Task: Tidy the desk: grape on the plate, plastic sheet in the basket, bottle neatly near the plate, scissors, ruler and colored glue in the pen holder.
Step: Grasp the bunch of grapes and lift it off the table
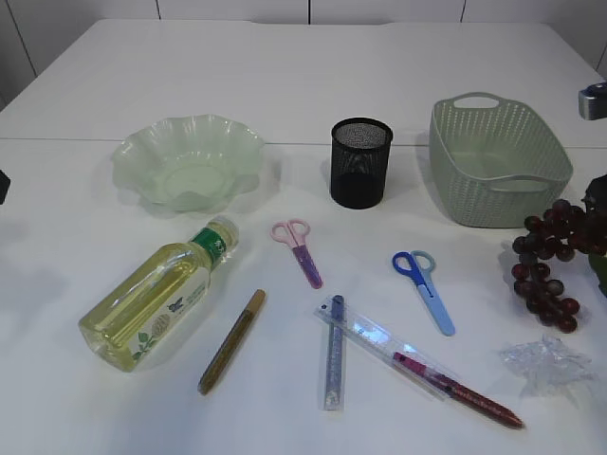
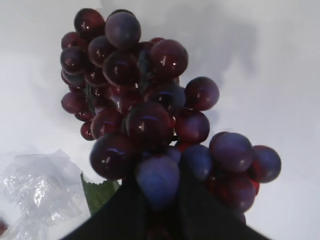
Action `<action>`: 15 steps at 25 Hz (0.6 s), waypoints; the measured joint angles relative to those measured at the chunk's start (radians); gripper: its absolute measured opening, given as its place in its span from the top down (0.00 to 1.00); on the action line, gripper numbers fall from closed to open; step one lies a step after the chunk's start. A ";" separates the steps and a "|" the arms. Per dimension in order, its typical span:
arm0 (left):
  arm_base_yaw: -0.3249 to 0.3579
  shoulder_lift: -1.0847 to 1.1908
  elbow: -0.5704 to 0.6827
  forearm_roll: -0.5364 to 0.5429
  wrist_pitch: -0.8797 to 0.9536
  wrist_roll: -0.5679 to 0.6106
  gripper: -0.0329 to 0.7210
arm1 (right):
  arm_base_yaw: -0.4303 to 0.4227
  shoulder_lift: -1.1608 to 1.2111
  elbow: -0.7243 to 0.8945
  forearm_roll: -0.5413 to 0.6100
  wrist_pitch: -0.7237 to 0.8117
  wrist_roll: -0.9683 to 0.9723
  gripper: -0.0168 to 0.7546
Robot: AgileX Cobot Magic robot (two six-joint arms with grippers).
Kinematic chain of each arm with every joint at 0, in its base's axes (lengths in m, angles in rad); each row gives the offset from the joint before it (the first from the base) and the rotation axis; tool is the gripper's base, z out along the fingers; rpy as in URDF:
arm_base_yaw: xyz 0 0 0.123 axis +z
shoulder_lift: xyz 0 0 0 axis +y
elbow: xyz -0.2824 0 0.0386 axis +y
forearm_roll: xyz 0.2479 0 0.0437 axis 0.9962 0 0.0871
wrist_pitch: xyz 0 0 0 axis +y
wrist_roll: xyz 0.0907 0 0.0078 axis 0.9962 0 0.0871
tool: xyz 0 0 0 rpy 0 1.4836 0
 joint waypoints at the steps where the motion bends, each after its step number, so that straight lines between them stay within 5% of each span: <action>1: 0.000 0.000 0.000 0.000 0.002 0.000 0.22 | 0.000 -0.019 0.000 0.000 0.006 0.000 0.87; 15: 0.000 0.000 0.000 0.000 0.002 0.000 0.22 | 0.000 -0.279 0.002 0.062 0.043 0.000 0.87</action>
